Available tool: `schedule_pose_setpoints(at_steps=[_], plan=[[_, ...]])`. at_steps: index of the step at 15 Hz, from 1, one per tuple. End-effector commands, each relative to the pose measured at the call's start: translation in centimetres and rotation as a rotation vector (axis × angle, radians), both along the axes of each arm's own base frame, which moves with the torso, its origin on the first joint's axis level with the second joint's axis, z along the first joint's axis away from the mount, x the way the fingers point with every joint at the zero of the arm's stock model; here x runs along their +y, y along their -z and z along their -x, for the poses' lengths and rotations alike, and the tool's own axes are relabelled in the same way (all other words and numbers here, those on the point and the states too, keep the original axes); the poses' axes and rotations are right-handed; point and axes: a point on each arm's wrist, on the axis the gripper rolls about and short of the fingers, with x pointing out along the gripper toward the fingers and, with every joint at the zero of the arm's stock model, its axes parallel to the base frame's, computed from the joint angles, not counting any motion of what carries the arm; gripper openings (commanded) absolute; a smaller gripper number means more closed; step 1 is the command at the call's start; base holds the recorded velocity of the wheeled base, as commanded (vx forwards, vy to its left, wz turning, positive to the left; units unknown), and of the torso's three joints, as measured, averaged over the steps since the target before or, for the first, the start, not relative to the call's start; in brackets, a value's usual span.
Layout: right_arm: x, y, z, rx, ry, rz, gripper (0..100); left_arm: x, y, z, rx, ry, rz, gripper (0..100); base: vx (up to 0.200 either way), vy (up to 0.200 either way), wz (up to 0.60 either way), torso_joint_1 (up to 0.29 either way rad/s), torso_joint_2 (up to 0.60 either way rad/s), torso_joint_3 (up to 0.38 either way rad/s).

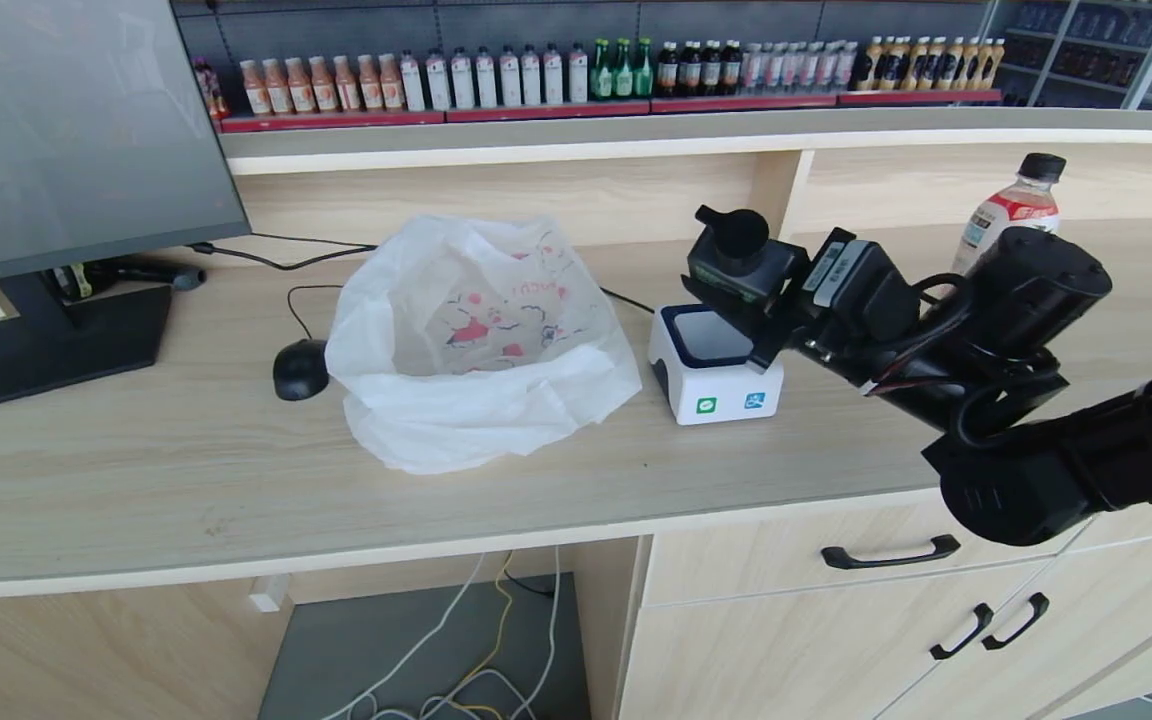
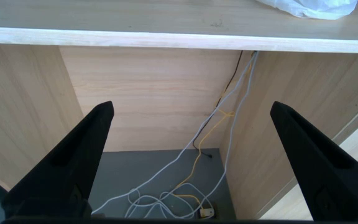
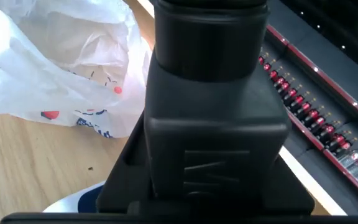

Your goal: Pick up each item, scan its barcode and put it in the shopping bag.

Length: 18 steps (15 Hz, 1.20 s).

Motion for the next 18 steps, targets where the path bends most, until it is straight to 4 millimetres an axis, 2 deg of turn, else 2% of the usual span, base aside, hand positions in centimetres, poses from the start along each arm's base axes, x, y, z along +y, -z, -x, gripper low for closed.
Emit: schedule_pose_setpoints(at_steps=[1, 10, 18], plan=[[0.1, -0.3, -0.6, -0.046, 0.017, 0.013, 0, 0.0, 0.0, 0.0, 0.000, 0.000, 0.000, 100, 0.000, 0.000, 0.00, 0.000, 0.00, 0.000], [0.3, 0.0, -1.5, -0.130, 0.049, 0.039, 0, 0.0, 0.0, 0.0, 0.000, 0.000, 0.000, 100, 0.000, 0.000, 0.00, 0.000, 0.00, 0.000], [-0.6, 2.2, -3.4, -0.114, 0.024, 0.095, 0, 0.0, 0.0, 0.0, 0.000, 0.000, 0.000, 100, 0.000, 0.000, 0.00, 0.000, 0.00, 0.000]])
